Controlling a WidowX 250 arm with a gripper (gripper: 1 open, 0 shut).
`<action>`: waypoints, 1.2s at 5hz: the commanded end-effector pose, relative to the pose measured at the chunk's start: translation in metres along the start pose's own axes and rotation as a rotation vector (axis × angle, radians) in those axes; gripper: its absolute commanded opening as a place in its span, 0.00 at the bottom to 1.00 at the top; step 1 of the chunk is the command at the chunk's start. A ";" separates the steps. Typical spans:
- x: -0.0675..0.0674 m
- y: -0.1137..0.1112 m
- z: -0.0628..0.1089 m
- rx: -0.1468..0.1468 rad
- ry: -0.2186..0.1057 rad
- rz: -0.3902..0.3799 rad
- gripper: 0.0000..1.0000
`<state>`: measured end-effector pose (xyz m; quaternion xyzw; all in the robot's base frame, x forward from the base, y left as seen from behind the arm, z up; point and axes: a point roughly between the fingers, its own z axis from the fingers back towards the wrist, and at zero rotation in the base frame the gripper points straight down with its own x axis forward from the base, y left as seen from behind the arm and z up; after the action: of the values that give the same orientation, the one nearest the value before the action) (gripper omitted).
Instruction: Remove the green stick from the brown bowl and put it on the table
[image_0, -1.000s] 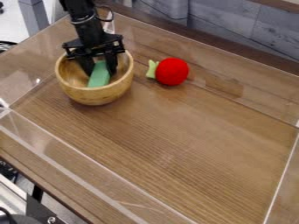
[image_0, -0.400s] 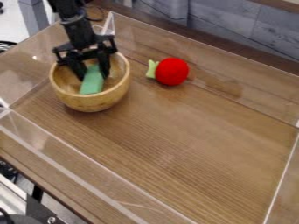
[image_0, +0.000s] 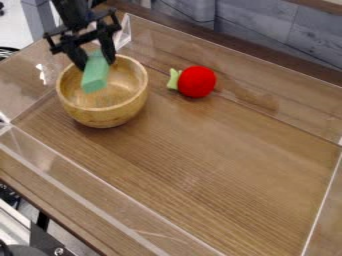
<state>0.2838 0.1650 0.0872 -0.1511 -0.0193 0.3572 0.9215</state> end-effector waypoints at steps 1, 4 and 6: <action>0.002 -0.021 0.033 -0.034 -0.098 0.019 0.00; -0.034 -0.097 -0.005 -0.015 -0.065 -0.191 0.00; -0.046 -0.091 -0.066 0.050 -0.089 -0.205 0.00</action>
<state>0.3136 0.0528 0.0425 -0.1102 -0.0472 0.2727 0.9546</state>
